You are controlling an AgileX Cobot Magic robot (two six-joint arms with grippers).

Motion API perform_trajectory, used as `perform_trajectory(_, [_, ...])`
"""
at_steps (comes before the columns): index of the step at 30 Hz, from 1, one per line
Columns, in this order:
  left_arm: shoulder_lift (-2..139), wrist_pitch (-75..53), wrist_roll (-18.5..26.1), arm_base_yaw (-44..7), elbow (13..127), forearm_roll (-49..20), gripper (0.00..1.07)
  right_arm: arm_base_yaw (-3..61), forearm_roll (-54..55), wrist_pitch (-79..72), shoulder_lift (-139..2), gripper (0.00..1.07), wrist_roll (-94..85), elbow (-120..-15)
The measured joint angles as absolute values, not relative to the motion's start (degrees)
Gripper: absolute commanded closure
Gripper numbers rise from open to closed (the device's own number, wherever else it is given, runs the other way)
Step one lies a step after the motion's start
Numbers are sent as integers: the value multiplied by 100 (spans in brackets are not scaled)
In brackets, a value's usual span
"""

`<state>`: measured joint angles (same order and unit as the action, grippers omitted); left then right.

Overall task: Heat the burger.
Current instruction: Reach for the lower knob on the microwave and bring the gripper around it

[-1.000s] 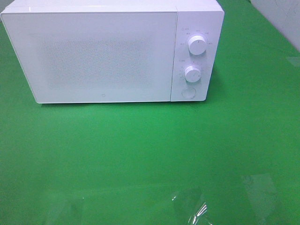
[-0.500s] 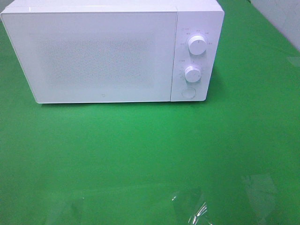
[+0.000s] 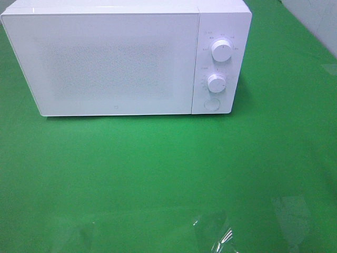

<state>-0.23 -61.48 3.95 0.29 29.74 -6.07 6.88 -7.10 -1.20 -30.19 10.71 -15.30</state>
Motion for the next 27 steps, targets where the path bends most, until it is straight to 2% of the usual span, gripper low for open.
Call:
perform_trajectory(10, [-23,-6148,395,29,2974,-607,10,688,-573,-1862,-4790,32,1117,-1530])
perform_trajectory(19, [-23,-6148,395,29,2974,-607,10,739,264,-3741,-6377,32,115,-1530])
perform_trajectory(22, [-23,-6148,395,29,2974,-607,10,1129,1186,-4418,-6961,32,-739,-1530])
perform_trajectory(23, [-23,-6148,395,29,2974,-607,10,1129,1186,-4418,-6961,32,-739,-1530])
perform_trajectory(27, [-23,-6148,395,29,2974,-607,10,2017,2235,-5386,-7603,32,-1490,-1524])
